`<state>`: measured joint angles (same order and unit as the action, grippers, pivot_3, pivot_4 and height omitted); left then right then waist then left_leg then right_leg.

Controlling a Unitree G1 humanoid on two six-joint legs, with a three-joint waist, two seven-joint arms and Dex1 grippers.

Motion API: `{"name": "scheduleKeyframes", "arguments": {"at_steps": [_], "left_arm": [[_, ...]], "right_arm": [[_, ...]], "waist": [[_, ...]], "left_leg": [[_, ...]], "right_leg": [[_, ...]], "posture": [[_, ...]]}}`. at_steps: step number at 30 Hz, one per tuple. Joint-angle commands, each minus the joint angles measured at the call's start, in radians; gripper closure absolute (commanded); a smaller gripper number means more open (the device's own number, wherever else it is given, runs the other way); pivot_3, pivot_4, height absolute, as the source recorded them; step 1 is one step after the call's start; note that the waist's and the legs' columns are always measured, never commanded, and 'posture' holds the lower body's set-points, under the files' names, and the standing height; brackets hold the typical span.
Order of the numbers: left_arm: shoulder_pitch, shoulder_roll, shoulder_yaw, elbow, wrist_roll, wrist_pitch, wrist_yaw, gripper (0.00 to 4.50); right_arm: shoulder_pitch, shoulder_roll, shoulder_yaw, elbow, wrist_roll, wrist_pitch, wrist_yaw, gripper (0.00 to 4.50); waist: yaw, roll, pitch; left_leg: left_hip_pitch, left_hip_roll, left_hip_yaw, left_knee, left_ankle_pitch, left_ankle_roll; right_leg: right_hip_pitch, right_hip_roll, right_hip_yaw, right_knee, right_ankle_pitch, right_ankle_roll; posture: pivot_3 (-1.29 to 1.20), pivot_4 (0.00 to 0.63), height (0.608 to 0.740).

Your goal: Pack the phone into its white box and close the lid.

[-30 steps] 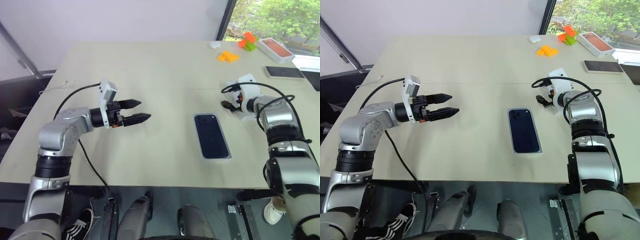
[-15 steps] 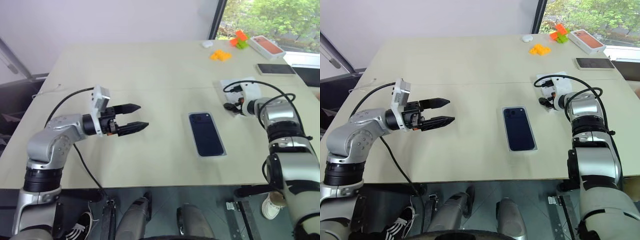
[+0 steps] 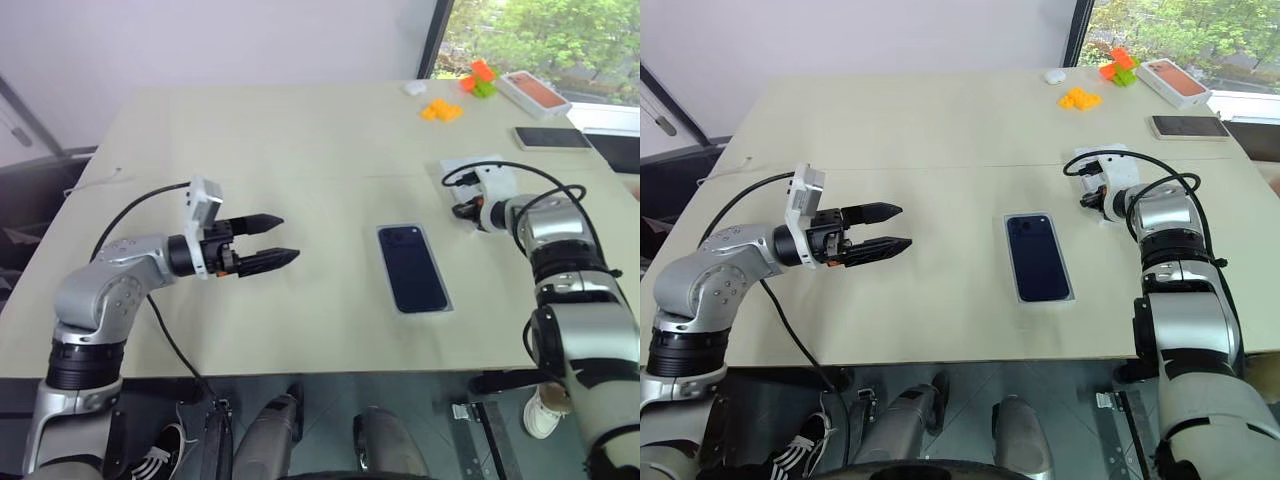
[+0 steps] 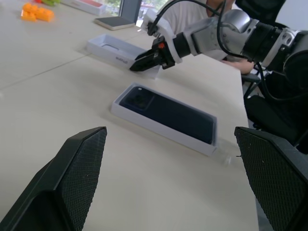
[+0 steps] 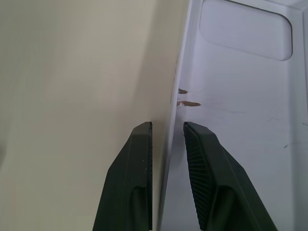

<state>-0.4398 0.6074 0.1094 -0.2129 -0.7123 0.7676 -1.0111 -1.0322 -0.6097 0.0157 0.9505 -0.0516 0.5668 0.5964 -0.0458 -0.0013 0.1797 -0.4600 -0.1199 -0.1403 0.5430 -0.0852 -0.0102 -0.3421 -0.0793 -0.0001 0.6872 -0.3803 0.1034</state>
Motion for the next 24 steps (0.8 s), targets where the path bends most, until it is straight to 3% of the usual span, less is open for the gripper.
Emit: {"name": "scheduleKeyframes", "arguments": {"at_steps": [1, 15, 19, 24], "left_arm": [[0.004, -0.007, 0.006, -0.040, -0.028, -0.001, 0.018, 0.00], [0.041, -0.026, -0.009, -0.092, -0.041, 0.006, 0.088, 0.00], [0.044, -0.027, -0.009, -0.100, -0.044, 0.008, 0.102, 0.00], [0.038, -0.023, -0.005, -0.086, -0.049, 0.019, 0.115, 0.00]], "right_arm": [[-0.062, -0.016, 0.010, 0.027, -0.018, -0.030, 0.008, 3.41], [-0.142, 0.009, 0.070, 0.198, -0.080, -0.100, 0.010, 3.41], [-0.135, 0.008, 0.082, 0.221, -0.095, -0.113, 0.023, 4.44], [-0.165, 0.007, 0.047, 0.201, -0.070, -0.123, 0.023, 4.44]], "waist": [[0.000, 0.000, 0.000], [0.001, 0.000, 0.000], [0.002, 0.000, 0.000], [0.001, 0.000, 0.000]], "left_leg": [[0.000, 0.000, 0.000, 0.000, 0.000, 0.000], [0.000, 0.000, 0.000, 0.000, 0.000, 0.000], [0.000, 0.000, 0.000, 0.000, 0.000, 0.000], [0.000, 0.000, 0.000, 0.000, 0.000, 0.000]], "right_leg": [[0.000, 0.000, 0.000, 0.000, 0.000, 0.000], [0.000, 0.000, 0.000, 0.001, 0.000, 0.000], [0.000, 0.000, 0.000, 0.000, 0.000, 0.000], [0.000, 0.000, 0.000, 0.001, 0.000, 0.000]], "posture": [[0.00, 0.150, 0.740], [0.00, 0.150, 0.740], [0.00, 0.150, 0.740], [0.00, 0.150, 0.740]]}}
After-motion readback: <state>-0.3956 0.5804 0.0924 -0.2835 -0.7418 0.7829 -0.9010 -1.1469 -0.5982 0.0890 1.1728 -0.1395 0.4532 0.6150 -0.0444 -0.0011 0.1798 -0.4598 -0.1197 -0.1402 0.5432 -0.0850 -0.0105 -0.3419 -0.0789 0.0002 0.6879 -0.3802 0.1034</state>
